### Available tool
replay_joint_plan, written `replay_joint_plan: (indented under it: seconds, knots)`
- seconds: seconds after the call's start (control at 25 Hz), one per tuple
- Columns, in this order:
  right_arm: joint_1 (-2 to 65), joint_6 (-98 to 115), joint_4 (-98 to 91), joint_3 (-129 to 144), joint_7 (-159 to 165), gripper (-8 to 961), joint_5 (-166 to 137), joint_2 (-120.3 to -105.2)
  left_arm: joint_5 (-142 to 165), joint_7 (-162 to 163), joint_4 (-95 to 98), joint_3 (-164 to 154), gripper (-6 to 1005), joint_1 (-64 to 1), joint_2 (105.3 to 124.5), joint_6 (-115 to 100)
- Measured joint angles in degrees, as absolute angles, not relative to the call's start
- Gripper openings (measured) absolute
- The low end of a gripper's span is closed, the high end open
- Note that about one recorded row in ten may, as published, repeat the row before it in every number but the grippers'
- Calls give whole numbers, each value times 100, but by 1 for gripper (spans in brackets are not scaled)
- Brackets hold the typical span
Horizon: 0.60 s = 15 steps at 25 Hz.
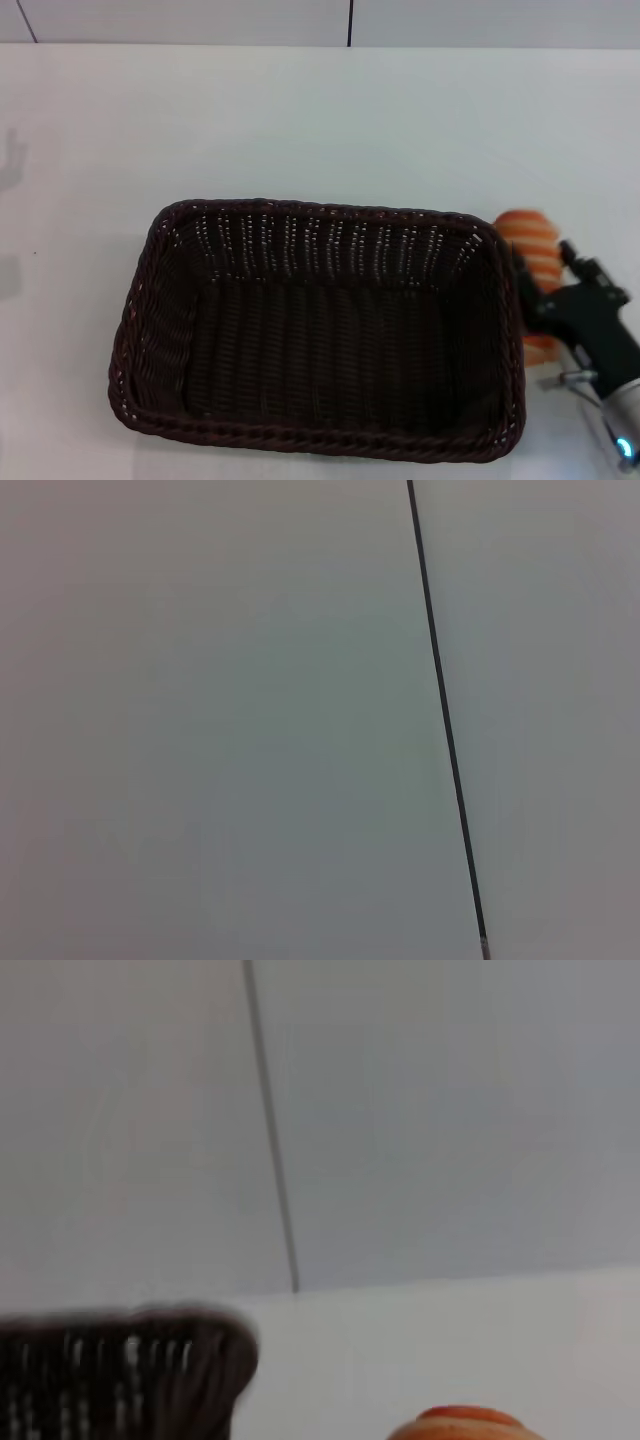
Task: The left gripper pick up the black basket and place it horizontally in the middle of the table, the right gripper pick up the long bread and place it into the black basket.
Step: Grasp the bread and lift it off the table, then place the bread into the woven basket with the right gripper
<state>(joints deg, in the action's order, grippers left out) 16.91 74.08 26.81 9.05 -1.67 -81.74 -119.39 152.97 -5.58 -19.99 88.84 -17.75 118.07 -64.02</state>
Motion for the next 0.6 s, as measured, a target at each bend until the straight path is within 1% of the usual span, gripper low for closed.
replay_joint_plan:
  seconds: [0.2,0.36,0.56,0.6]
  knots:
    - [1371,8832,2745,975,-167,622,-8231,-11941,15313,-556,-1995,8886,799,-1776,11812,-6405]
    - [1191,9974,2751,1047,-167,586,-8841,-11941,15319,-556,-1995,8885,799,-1773,11812,-6407]
    - [1293,10727,2852,1017,-167,538,-9880,-11948,15321,-553,-1986,8766,798,-1741,11813,-6408]
    - [1348,10745,2890,1009,-167,511,-10015,-11948,15321,-553,-1986,8766,798,-1741,11813,-6408]
